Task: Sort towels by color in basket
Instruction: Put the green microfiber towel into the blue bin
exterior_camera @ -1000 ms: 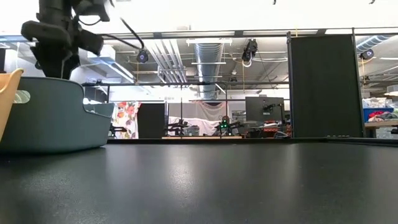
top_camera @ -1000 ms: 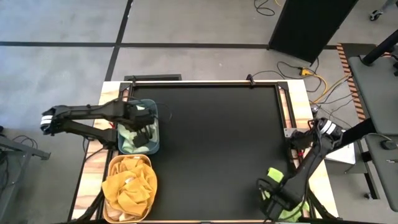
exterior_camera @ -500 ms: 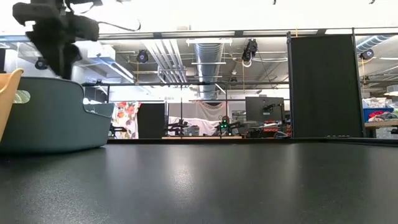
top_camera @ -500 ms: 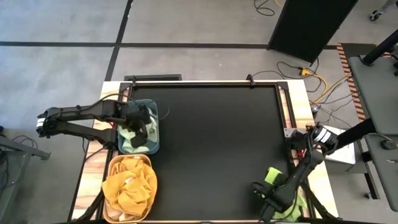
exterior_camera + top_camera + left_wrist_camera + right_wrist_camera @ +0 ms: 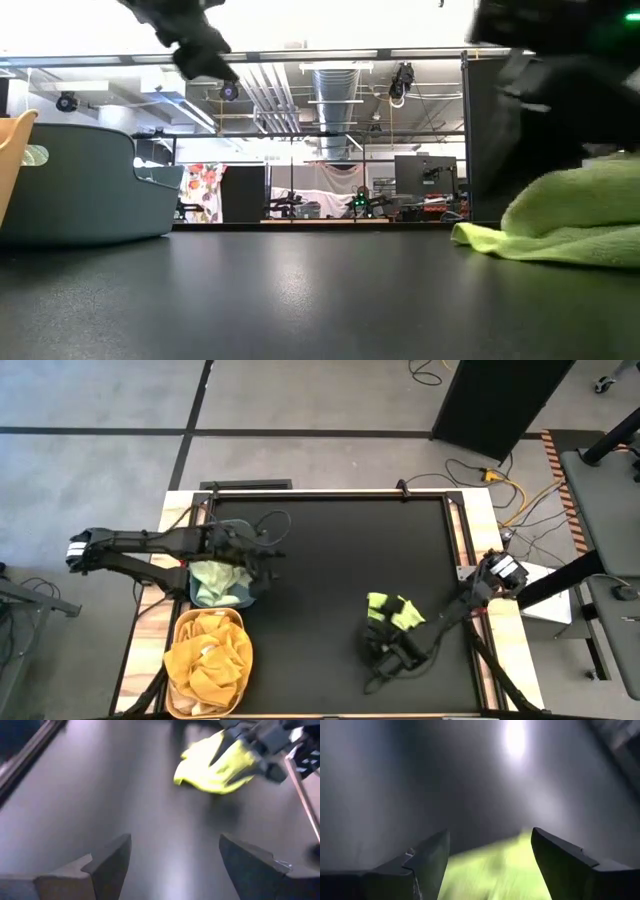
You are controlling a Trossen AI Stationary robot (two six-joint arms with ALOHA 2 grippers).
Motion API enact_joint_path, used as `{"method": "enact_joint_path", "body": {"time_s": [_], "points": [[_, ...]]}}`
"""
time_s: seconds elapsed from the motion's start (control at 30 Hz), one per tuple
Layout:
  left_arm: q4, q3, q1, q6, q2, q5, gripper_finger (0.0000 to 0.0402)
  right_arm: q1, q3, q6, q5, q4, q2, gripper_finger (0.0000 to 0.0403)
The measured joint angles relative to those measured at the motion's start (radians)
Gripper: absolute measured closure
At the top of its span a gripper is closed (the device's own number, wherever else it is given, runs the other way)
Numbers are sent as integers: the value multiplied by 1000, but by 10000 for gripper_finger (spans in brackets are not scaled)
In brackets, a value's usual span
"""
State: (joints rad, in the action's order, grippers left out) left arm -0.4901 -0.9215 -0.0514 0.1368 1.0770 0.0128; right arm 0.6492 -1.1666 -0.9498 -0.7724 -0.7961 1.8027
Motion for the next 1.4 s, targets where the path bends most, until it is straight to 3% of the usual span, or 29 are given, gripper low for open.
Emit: {"method": "enact_joint_path", "body": {"time_s": [0.1, 0.2, 0.3, 0.43, 0.53, 0.63, 0.73, 0.83, 0.93, 1.03, 1.17, 1.4], "points": [[109, 0, 36, -40, 65, 0, 115, -39, -31, 179, -91, 61, -6, 131], [206, 0, 71, -50, 155, 0, 115, -31, -56, 297, -92, 51, -37, 127], [324, 0, 99, -50, 260, 7, 115, 17, -57, 305, -71, -14, -100, 123], [444, 1, 120, -61, 397, 149, 115, 90, -42, 105, 203, -186, -172, 120], [479, 1, 136, -41, 467, 161, 115, 144, 11, -67, 358, -264, -204, 126], [496, 1, 161, -9, 527, 154, 115, 174, 108, -134, 383, -254, -211, 135], [550, 2, 202, 7, 581, 153, 115, 132, 219, -119, 413, -154, -193, 148], [629, 2, 237, 0, 635, 154, 115, 49, 272, 18, 352, 78, -185, 161], [703, 1, 247, -1, 679, 153, 115, -27, 272, 266, 277, 361, -185, 172], [702, -17, 247, -1, 713, 143, 115, -64, 245, 469, 271, 499, -217, 178], [701, -40, 252, -21, 741, 128, 115, -68, 198, 486, 227, 411, -274, 177], [780, -117, 291, -74, 807, 122, 115, -15, 193, 279, 195, 183, -354, 159]]}}
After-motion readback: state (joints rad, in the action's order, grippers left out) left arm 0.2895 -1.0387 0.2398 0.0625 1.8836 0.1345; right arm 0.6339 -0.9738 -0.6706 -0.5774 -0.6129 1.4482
